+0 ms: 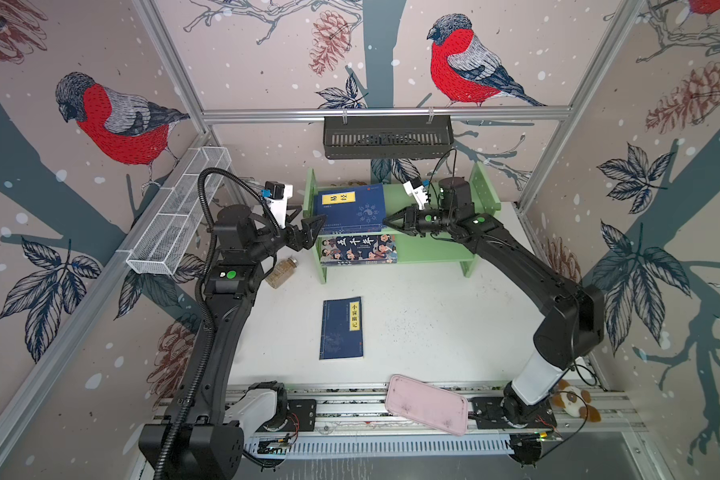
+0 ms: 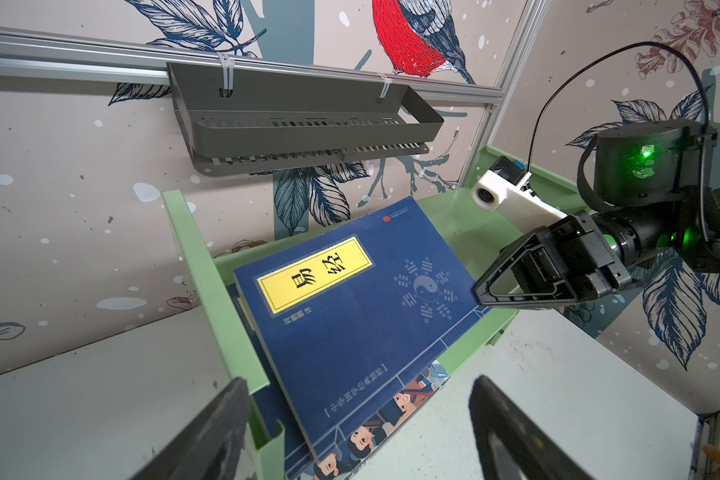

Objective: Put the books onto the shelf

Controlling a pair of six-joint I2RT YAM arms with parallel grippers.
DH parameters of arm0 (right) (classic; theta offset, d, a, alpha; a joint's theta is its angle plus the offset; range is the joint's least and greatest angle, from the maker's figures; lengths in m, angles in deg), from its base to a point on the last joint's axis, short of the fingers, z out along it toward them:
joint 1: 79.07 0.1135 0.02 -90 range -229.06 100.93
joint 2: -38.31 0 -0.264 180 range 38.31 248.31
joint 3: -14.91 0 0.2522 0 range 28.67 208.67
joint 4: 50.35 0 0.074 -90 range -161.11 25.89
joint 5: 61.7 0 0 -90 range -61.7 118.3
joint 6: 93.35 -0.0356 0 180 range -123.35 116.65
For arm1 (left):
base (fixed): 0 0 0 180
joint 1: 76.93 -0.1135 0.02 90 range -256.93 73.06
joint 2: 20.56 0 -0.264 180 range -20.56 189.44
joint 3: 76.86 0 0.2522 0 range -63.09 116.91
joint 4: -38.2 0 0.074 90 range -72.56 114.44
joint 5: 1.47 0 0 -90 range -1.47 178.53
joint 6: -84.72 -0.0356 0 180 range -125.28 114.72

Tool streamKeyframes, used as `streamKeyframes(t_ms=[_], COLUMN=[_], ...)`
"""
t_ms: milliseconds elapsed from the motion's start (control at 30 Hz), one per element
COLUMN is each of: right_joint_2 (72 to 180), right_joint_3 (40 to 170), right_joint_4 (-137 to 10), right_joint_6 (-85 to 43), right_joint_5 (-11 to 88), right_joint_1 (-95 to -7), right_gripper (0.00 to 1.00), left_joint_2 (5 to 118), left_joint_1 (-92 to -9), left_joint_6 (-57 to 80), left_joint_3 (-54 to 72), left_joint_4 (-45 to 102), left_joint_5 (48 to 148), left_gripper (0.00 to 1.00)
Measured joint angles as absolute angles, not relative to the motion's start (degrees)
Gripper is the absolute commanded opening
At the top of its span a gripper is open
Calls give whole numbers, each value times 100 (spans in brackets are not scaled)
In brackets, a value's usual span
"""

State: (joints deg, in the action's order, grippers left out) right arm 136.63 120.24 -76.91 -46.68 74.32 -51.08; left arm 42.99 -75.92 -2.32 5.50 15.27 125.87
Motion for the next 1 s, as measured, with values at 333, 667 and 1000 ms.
streamKeyframes(t_ms=[333, 667, 1000], right_joint_2=[13641, 13641, 13641], right_joint_3=[11944, 11935, 12011], right_joint_4=[-7540, -7453, -7608], right_joint_6=[-4821, -4944, -4832], right_joint_5=[7421, 7274, 6986], right_joint_1=[-5071, -4985, -4979], right_gripper=[9, 21, 41], left_joint_2=[4301, 4314, 4314], left_joint_1=[-7592, -7592, -7585], left_joint_6=[-140, -123, -267], left_joint_3=[522, 469, 443], left_joint_4=[1660, 1739, 1774], left_joint_5=[12589, 12589, 12513], left_gripper=[83, 83, 83])
